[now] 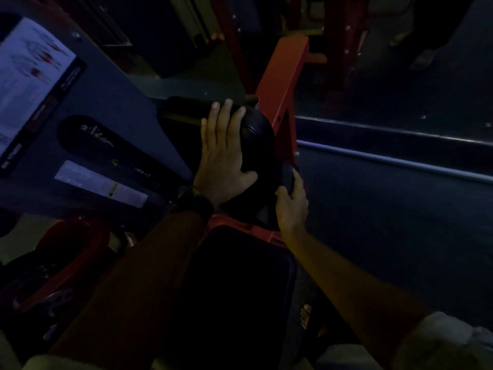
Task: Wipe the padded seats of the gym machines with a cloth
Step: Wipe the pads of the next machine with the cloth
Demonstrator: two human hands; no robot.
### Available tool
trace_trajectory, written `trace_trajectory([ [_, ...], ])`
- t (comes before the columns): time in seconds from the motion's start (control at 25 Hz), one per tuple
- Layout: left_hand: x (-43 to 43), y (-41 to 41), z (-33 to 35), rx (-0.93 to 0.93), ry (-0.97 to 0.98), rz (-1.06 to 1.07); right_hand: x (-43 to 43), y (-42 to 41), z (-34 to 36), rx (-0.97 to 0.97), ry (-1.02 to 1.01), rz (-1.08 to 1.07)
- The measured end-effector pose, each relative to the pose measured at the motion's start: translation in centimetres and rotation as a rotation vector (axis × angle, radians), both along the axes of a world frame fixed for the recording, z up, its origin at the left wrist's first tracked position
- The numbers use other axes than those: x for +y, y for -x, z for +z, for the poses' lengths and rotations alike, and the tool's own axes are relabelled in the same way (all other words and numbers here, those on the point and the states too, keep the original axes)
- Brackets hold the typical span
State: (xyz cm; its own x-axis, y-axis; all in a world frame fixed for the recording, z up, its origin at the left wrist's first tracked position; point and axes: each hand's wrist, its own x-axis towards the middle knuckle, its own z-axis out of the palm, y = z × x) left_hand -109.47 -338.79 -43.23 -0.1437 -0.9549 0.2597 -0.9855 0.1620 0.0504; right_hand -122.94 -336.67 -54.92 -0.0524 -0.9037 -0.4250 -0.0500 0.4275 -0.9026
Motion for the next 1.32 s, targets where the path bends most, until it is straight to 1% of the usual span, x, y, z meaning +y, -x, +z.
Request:
trace_trajectory([
  [0.16, 0.2, 0.2, 0.6, 0.117, -0.034, -0.004, -0.6, 1.0, 4.4, -0.074, 0.293, -0.046],
  [0.24, 0.5, 0.7, 0.9, 0.254, -0.043, 0.019, -1.0, 1.8, 6.2, -0.1, 0.438, -0.069],
  [0.32, 0.7, 1.4, 1.1, 0.444, -0.036, 0.05, -2.3, 2.0, 8.0, -0.096, 0.553, -0.081],
  [0.36, 0.7, 1.9, 1.2, 0.547, -0.03, 0.079, -3.4, 1.9, 8.9, -0.107, 0.572, -0.093],
  [0.44, 0.8, 3.2, 1.6, 0.729, 0.001, 0.172, -5.5, 1.2, 10.4, -0.193, 0.49, -0.105],
  [0.48, 0.7, 4.0, 1.8, 0.802, 0.017, 0.226, -6.1, 0.9, 10.8, -0.221, 0.449, -0.079],
  [0.52, 0.6, 4.7, 2.0, 0.875, 0.029, 0.282, -6.5, 0.9, 10.9, -0.216, 0.459, -0.033],
  [0.6, 0.2, 6.0, 2.1, 1.013, 0.071, 0.387, -7.4, 1.5, 10.9, -0.145, 0.599, 0.124],
  [0.68, -0.1, 7.3, 1.8, 1.091, 0.152, 0.485, -9.3, 2.3, 11.4, 0.002, 0.77, 0.374],
  [0.8, -0.4, 9.2, 0.7, 1.153, 0.256, 0.581, -11.8, 2.9, 12.4, 0.25, 0.929, 0.769],
  [0.88, -0.8, 10.6, 0.7, 1.199, 0.301, 0.636, -14.0, 2.1, 13.8, 0.328, 0.994, 0.952],
  [0.92, -1.1, 11.0, 0.7, 1.192, 0.3, 0.658, -15.2, 1.4, 14.7, 0.344, 1.004, 1.019],
  [1.04, -1.3, 11.4, 0.2, 1.062, 0.28, 0.701, -16.7, 0.0, 16.0, 0.356, 1.016, 1.144],
  [1.12, -1.4, 11.4, -0.4, 0.991, 0.295, 0.697, -16.0, 1.5, 15.0, 0.373, 1.166, 1.153],
  [1.2, -1.4, 11.3, -0.9, 0.956, 0.312, 0.709, -16.5, 1.1, 15.0, 0.363, 1.248, 1.213],
  [1.28, -1.5, 11.2, -1.2, 0.932, 0.327, 0.728, -18.7, -2.5, 17.1, 0.371, 1.189, 1.294],
  [1.32, -1.6, 11.3, -1.1, 0.923, 0.34, 0.733, -19.3, -4.3, 18.3, 0.412, 1.164, 1.327],
])
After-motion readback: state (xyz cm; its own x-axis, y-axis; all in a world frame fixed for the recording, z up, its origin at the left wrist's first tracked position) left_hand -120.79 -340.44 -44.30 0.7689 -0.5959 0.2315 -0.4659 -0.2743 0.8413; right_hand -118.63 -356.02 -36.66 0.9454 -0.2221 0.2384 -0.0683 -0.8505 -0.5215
